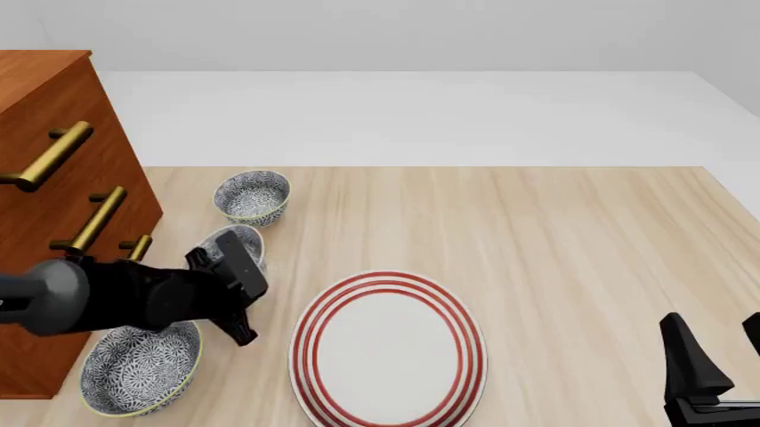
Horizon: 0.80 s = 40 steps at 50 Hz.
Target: Pick up the bowl and put it in the middle on the plate.
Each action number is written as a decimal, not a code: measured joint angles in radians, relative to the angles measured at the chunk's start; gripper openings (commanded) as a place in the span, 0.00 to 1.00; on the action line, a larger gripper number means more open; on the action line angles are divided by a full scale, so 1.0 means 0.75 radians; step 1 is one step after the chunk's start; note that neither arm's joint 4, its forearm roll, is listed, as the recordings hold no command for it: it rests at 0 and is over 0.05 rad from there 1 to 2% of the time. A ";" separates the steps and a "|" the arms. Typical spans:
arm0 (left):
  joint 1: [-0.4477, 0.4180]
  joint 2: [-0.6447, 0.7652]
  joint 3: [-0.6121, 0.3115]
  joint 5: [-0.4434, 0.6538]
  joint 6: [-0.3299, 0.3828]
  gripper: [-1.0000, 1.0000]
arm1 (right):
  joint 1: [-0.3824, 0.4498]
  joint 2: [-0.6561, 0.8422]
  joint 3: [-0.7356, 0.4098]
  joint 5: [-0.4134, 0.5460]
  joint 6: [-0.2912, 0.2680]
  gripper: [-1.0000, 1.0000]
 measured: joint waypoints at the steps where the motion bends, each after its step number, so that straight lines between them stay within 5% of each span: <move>1: -0.003 -0.011 0.002 0.008 0.003 0.00 | 0.000 0.000 0.000 0.000 0.000 1.00; 31: -0.202 -0.367 0.003 0.297 0.013 0.00 | 0.000 0.000 0.000 0.000 0.000 1.00; 40: -0.329 -0.413 -0.071 0.426 -0.093 0.00 | 0.000 0.000 0.000 0.000 0.000 1.00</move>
